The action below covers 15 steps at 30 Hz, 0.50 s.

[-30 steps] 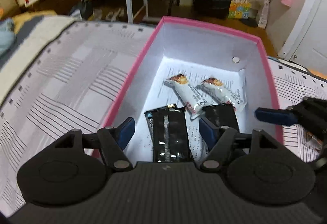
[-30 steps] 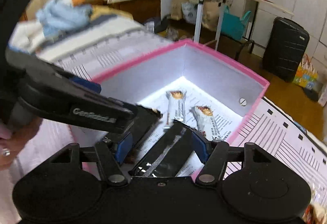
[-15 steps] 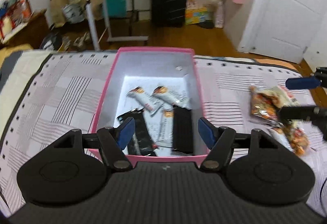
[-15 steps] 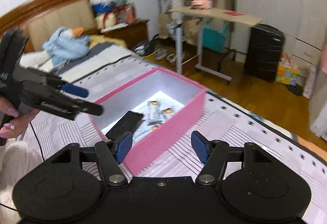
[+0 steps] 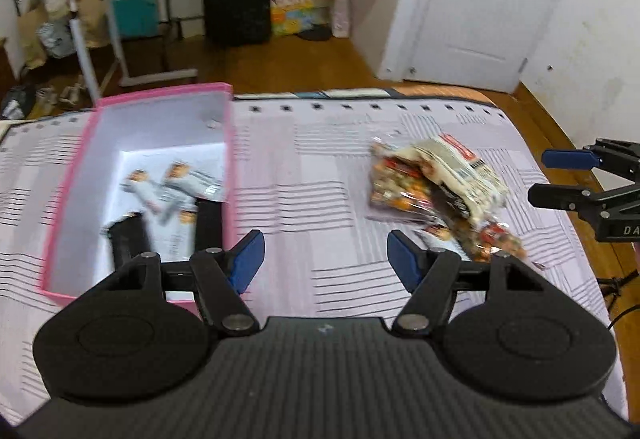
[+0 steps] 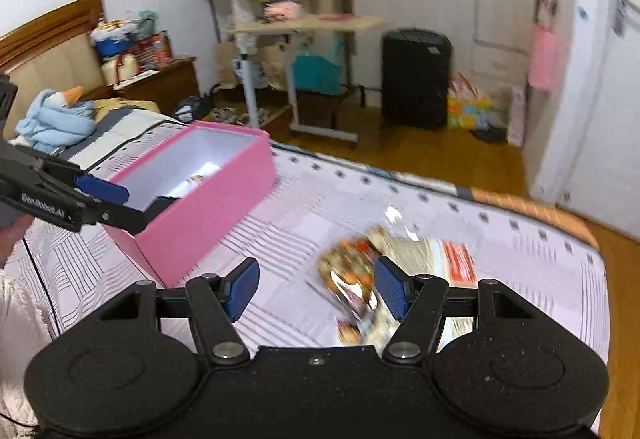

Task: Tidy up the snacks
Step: 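Move both tools toward the beige bag of nuts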

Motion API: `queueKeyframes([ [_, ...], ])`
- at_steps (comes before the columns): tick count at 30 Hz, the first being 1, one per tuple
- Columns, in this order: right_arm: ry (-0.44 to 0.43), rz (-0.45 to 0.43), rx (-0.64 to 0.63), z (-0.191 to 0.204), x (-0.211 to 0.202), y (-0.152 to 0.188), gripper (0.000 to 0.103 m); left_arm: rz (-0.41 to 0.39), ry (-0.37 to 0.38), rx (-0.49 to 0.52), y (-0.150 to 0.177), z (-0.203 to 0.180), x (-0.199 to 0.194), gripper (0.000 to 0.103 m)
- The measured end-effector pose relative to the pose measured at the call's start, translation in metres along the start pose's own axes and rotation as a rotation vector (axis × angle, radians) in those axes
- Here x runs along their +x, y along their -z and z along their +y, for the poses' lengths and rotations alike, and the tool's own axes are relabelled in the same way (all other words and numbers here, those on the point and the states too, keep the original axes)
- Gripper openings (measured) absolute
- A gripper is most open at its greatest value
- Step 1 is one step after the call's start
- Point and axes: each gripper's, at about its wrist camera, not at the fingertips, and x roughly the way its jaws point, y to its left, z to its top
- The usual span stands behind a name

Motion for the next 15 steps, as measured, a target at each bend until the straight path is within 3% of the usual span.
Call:
queueKeyframes([
  [2, 0.001, 0.013, 0.028, -0.014, 0.003, 0.008, 0.070, 0.015, 0.017, 0.004, 0.002, -0.013, 0.015, 0.065],
  [5, 0.009, 0.023, 0.047, -0.034, 0.013, 0.017, 0.080, 0.026, 0.055, 0.007, 0.003, -0.032, 0.037, 0.065],
  [9, -0.018, 0.051, -0.014, -0.056, 0.036, 0.029, 0.090, 0.023, 0.097, -0.004, 0.000, -0.058, 0.070, 0.065],
  [12, 0.015, 0.044, -0.040, -0.075, 0.056, 0.036, 0.093, 0.009, 0.132, -0.032, -0.008, -0.072, 0.092, 0.065],
  [15, -0.007, 0.060, 0.012, -0.103, 0.078, 0.036, 0.094, -0.002, 0.161, -0.077, -0.017, -0.087, 0.120, 0.065],
])
